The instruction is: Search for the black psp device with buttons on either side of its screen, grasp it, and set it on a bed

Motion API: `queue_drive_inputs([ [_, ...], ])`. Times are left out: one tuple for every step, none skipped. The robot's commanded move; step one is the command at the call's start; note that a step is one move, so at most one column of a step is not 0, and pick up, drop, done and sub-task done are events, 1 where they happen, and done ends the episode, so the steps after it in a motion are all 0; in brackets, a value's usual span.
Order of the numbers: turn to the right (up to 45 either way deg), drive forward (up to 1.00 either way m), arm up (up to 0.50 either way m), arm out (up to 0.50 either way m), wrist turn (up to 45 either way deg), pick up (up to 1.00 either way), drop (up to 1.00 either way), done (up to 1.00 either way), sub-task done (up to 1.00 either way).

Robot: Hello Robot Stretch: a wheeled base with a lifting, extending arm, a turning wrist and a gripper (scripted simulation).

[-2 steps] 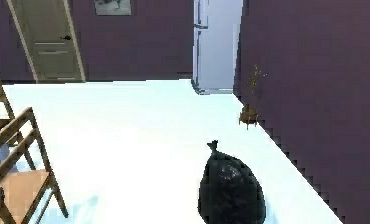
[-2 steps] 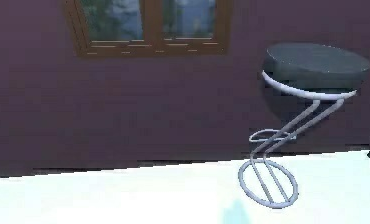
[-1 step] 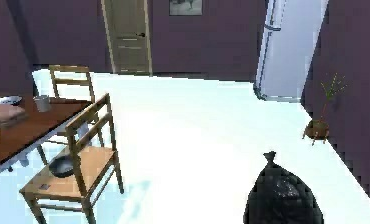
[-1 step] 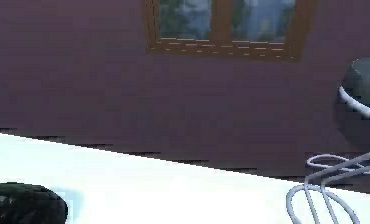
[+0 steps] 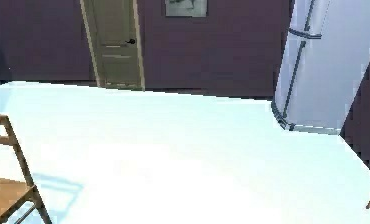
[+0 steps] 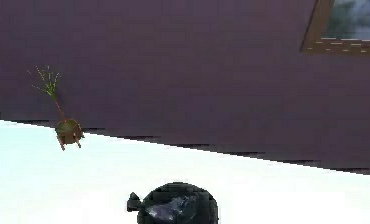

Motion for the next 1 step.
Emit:
queue_drive_inputs([
  [0.0,0.4,0.0,0.0,0.0,0.0,0.0,0.0,0.0],
])
